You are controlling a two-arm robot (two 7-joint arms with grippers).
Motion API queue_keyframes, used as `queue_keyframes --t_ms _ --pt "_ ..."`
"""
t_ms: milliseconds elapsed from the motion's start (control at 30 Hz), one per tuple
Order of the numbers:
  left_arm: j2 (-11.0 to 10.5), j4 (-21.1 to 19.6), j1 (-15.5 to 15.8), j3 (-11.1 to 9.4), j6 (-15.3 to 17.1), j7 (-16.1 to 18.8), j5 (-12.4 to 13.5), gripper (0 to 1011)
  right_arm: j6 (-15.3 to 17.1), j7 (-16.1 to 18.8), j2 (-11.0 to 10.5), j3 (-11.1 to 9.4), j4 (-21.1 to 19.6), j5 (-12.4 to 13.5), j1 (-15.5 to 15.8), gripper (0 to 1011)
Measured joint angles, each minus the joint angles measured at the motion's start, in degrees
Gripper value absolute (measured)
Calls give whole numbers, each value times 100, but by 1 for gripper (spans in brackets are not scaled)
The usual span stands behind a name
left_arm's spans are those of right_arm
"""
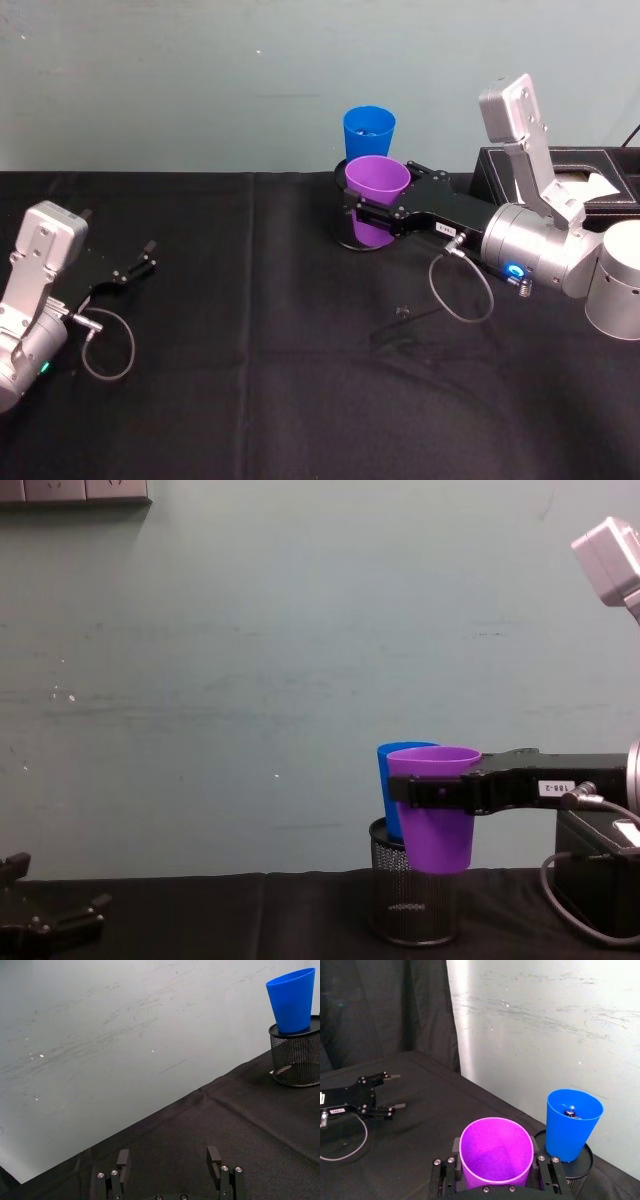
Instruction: Pick up one cup with a gripper and tap it against the other cup.
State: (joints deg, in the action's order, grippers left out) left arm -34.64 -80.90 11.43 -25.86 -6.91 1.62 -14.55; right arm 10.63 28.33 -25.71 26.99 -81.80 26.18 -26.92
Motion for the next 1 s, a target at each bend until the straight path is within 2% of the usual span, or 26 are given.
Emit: queue_keyframes --t_ms 700,1000 --pt "0 0 0 0 0 0 0 1000 0 1 0 0 0 0 0 736" --pt "0 0 0 0 0 0 0 1000 -25 -30 64 14 75 6 -25 735"
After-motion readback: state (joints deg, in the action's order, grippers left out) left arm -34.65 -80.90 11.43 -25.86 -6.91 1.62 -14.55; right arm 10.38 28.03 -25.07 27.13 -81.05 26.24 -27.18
